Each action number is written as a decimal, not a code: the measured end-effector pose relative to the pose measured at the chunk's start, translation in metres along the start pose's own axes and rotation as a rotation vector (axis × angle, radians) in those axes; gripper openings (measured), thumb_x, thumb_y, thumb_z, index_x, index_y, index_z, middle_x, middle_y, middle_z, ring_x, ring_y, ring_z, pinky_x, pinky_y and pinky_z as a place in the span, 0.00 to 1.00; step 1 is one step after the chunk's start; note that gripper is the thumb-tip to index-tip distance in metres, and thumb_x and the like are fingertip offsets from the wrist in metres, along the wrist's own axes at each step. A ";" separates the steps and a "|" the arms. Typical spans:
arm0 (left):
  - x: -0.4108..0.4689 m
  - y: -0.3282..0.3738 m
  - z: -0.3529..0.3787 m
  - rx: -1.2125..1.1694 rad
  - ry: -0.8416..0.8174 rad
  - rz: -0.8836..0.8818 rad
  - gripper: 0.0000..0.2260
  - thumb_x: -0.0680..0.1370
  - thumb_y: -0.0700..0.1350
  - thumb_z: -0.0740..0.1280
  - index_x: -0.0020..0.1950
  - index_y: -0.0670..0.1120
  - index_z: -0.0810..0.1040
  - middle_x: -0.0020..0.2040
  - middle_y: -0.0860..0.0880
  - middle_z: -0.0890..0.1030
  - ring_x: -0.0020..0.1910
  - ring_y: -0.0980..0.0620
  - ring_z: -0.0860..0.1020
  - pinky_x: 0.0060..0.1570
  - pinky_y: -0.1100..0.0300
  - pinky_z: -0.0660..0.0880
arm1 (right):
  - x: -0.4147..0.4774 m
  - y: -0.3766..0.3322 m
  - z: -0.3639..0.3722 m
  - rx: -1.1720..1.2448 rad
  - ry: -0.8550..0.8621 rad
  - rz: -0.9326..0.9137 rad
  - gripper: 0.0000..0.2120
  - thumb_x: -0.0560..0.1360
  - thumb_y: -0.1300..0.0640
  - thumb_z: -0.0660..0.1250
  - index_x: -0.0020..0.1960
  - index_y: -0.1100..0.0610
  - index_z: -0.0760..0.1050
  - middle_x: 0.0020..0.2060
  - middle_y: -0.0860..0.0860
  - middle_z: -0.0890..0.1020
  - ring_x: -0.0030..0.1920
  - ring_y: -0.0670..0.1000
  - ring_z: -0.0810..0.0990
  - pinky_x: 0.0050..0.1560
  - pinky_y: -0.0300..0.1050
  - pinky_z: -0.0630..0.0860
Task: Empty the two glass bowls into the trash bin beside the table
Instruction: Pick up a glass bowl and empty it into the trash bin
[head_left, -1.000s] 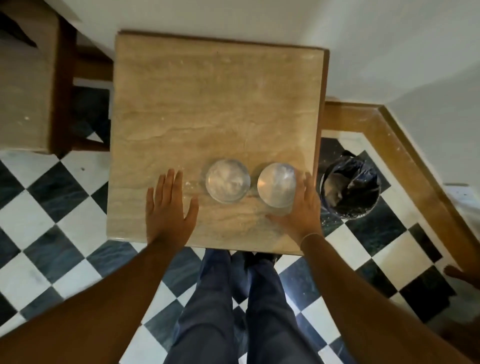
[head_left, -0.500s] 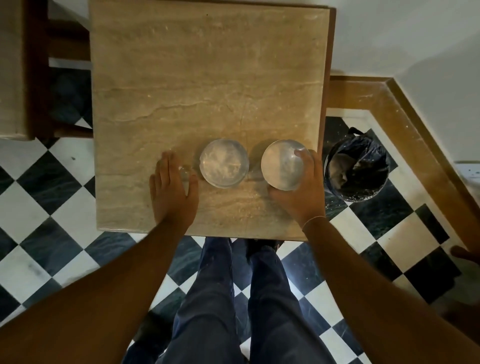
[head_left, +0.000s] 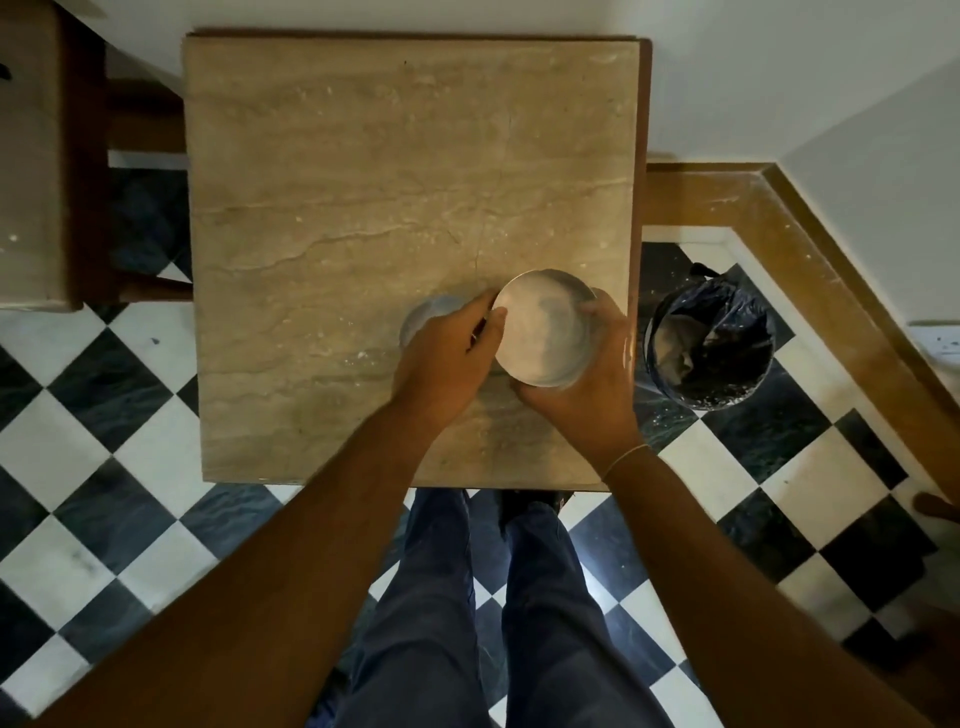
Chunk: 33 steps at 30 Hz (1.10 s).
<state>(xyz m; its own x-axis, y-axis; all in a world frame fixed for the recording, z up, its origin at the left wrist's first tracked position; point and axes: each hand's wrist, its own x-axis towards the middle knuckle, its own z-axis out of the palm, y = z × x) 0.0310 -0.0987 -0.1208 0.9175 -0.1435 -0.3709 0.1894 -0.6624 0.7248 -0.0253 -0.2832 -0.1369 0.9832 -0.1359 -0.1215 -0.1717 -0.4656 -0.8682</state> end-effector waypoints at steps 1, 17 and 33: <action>0.001 0.000 -0.001 0.015 0.031 0.008 0.18 0.90 0.51 0.60 0.75 0.45 0.82 0.51 0.49 0.86 0.48 0.51 0.83 0.49 0.57 0.80 | 0.003 -0.004 -0.005 0.062 -0.043 0.025 0.56 0.63 0.59 0.94 0.79 0.62 0.62 0.79 0.61 0.68 0.79 0.37 0.68 0.78 0.34 0.69; 0.003 0.053 0.026 0.268 0.166 0.321 0.17 0.88 0.51 0.63 0.54 0.44 0.89 0.39 0.45 0.86 0.37 0.42 0.82 0.40 0.53 0.72 | 0.009 0.013 -0.064 1.446 -0.193 0.997 0.42 0.74 0.27 0.73 0.77 0.56 0.83 0.75 0.64 0.82 0.70 0.70 0.84 0.71 0.70 0.79; 0.003 0.013 0.060 0.651 0.153 0.290 0.33 0.89 0.63 0.49 0.90 0.49 0.52 0.91 0.46 0.53 0.90 0.45 0.50 0.87 0.41 0.42 | 0.025 0.123 -0.126 -0.037 0.432 0.537 0.39 0.79 0.44 0.79 0.84 0.35 0.64 0.82 0.54 0.65 0.82 0.57 0.71 0.77 0.59 0.80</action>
<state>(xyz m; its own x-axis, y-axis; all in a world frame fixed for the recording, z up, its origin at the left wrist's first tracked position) 0.0157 -0.1516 -0.1474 0.9469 -0.3068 -0.0961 -0.2717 -0.9233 0.2714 -0.0294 -0.4538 -0.1856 0.6503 -0.6887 -0.3206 -0.6372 -0.2647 -0.7238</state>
